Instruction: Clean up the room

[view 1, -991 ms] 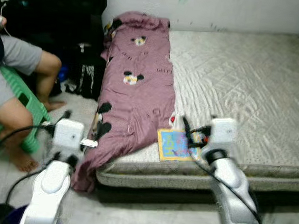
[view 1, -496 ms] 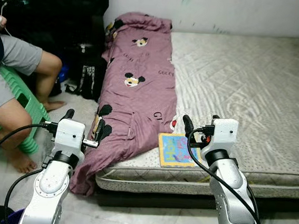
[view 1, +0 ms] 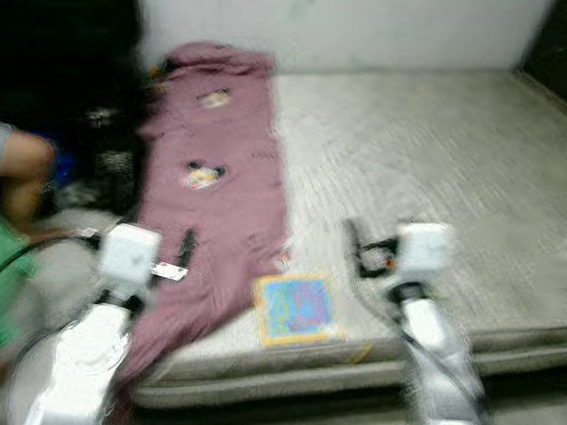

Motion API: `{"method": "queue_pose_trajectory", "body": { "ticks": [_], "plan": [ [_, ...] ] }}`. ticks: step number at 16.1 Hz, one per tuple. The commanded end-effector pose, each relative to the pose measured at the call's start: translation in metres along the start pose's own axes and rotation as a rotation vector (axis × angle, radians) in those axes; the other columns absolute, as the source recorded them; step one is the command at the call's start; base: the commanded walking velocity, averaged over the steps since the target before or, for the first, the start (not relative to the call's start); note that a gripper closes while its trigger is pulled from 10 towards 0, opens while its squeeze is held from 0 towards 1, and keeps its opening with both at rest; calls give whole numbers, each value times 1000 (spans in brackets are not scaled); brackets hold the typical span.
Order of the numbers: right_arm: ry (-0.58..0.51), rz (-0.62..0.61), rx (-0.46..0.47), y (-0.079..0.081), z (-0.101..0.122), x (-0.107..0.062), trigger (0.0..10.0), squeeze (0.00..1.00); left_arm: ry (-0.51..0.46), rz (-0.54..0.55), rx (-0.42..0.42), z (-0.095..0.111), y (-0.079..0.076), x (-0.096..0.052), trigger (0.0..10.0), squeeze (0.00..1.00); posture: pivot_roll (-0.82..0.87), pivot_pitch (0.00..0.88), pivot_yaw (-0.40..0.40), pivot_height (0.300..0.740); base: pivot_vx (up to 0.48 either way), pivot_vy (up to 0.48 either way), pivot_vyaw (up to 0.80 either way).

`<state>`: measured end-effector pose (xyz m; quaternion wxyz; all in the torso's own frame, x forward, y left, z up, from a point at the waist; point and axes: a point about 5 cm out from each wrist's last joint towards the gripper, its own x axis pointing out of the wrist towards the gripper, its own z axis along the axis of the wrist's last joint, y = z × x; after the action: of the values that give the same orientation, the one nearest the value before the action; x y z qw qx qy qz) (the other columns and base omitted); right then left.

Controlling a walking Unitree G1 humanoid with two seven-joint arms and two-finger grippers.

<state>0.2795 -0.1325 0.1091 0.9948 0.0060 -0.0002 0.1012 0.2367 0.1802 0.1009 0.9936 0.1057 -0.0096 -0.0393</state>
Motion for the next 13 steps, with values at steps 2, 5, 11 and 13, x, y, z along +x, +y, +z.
{"method": "queue_pose_trajectory", "body": {
  "ticks": [2,5,11,13],
  "plan": [
    [-3,-36,-13,-12,1,-3,10000,0,-4,-11,8,3,-7,3,10000,0,-125,0,18,740,139,0,0],
    [2,-30,-19,-11,0,-2,10000,0,0,-7,30,2,-8,3,10000,0,-118,0,16,740,0,0,0],
    [8,-21,-33,-10,-1,-2,10000,0,3,-8,22,1,-10,4,10000,0,-123,0,11,740,0,0,760],
    [17,-33,-29,-12,-2,-1,10000,0,3,-12,22,1,-10,4,10000,0,-123,0,8,740,0,0,0]
  ]
}}
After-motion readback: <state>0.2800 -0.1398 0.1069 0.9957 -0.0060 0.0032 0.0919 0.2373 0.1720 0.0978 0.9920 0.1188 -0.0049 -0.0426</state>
